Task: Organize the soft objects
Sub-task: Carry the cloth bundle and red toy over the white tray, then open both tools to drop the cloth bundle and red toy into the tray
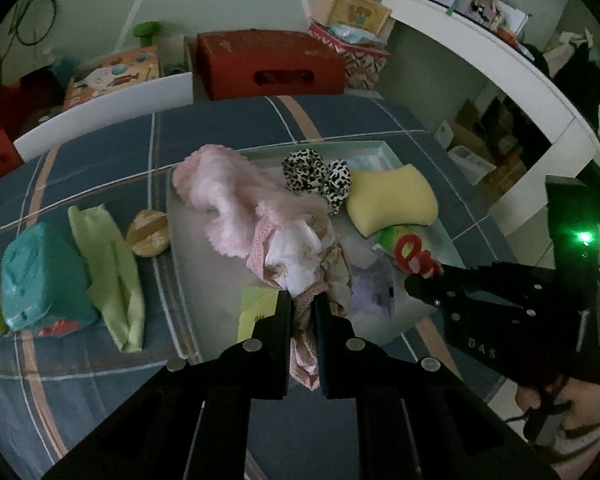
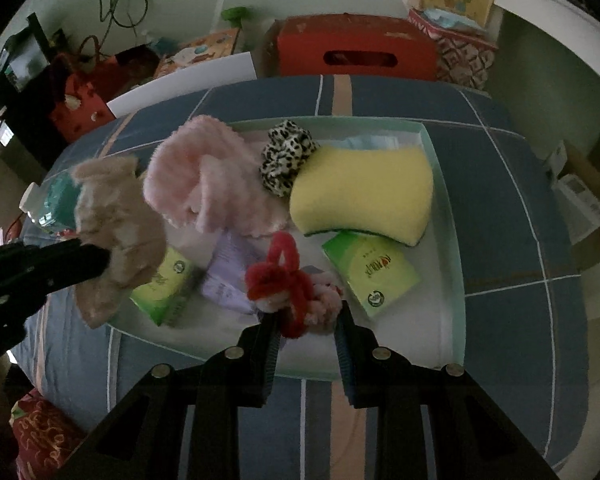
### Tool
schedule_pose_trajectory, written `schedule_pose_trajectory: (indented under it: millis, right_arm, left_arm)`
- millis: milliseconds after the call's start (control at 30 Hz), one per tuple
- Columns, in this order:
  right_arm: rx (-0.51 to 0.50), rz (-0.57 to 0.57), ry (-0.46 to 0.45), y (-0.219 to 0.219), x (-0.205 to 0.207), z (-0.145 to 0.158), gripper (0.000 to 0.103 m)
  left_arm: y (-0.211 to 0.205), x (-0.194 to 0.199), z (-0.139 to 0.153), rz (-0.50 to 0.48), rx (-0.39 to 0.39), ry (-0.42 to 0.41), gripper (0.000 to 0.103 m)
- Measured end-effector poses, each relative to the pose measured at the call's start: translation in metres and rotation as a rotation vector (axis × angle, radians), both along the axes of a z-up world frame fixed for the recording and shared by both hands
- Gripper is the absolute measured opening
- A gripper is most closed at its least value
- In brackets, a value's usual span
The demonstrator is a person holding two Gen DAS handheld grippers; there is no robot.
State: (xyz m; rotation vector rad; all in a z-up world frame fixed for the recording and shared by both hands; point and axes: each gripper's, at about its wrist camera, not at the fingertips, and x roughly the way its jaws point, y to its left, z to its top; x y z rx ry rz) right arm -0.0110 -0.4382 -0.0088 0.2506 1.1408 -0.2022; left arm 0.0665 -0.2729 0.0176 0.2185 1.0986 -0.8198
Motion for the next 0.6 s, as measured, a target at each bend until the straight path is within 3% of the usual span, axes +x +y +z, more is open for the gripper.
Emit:
schedule_pose_trajectory:
  millis: [167,300,433,467,500,600]
  right_arm:
    - [-0.003,0.004,0.015,0.002,0.004,-0.004,0.029]
    - [-0.021,0.013,0.019,0.005,0.006,-0.004,0.032]
    - [-0.037,0.007,0.026,0.007,0.006,-0.003,0.037]
    - [-0.041,0.008,0.025,0.007,0.006,-0.002,0.042]
    - [-0.045,0.01,0.023,0.008,0.005,-0.001,0.048]
    - [-0.06,0.017,0.016,0.012,0.005,0.005,0.052]
  left_arm:
    - [-0.015,0.012,-0.01,-0.011,0.011,0.018,0.013]
    - [-0.01,0.013,-0.007,-0.011,-0.018,0.04,0.053]
    - [-0.002,0.013,0.0,0.002,-0.027,0.044,0.055]
    - [0.001,0.014,0.001,0.009,-0.027,0.042,0.056]
    - [0.003,0.015,0.003,0.017,-0.027,0.039,0.06]
    - [0.013,0.019,0.01,0.054,-0.008,0.015,0.072]
